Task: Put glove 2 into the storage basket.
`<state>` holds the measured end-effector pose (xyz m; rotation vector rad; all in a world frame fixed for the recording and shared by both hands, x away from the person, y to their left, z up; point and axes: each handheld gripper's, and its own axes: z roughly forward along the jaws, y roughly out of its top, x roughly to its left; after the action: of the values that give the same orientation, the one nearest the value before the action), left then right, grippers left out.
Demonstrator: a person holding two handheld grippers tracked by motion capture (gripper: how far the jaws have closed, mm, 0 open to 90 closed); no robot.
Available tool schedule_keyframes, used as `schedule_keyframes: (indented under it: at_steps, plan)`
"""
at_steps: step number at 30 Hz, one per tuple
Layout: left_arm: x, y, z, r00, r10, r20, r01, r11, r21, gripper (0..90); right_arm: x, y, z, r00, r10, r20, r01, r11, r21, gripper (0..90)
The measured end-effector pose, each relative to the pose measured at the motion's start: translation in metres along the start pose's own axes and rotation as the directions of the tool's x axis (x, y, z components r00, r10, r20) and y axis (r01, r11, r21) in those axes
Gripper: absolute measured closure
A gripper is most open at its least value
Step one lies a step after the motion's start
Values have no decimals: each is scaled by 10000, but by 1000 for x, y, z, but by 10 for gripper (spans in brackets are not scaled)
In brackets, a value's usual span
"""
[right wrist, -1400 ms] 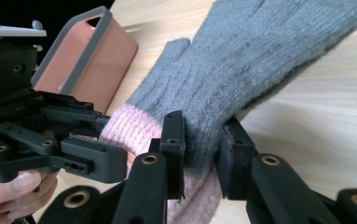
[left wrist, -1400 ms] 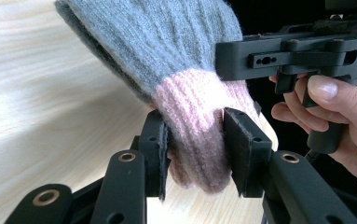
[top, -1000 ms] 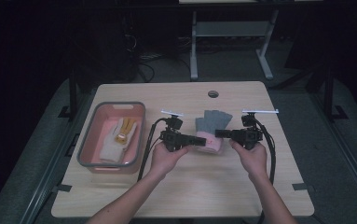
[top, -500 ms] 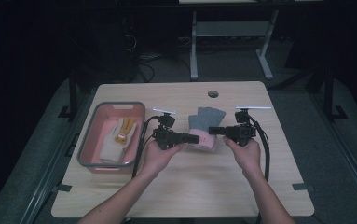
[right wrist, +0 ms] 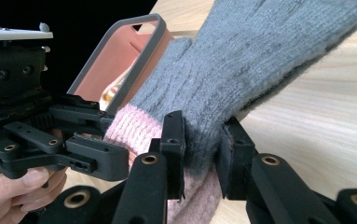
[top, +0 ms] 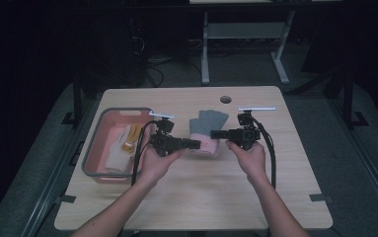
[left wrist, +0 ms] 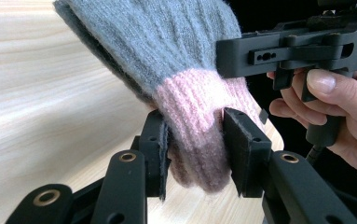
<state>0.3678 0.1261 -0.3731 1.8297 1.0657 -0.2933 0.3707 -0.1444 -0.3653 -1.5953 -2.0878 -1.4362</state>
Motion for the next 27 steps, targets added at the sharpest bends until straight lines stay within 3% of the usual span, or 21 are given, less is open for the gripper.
schedule_keyframes:
  at_steps: [27]
  plan:
    - [16,1,-41,9996,1,-273,-11,9994,-358,618,33,17,30,9987,-411,-298,417,9989,199,742]
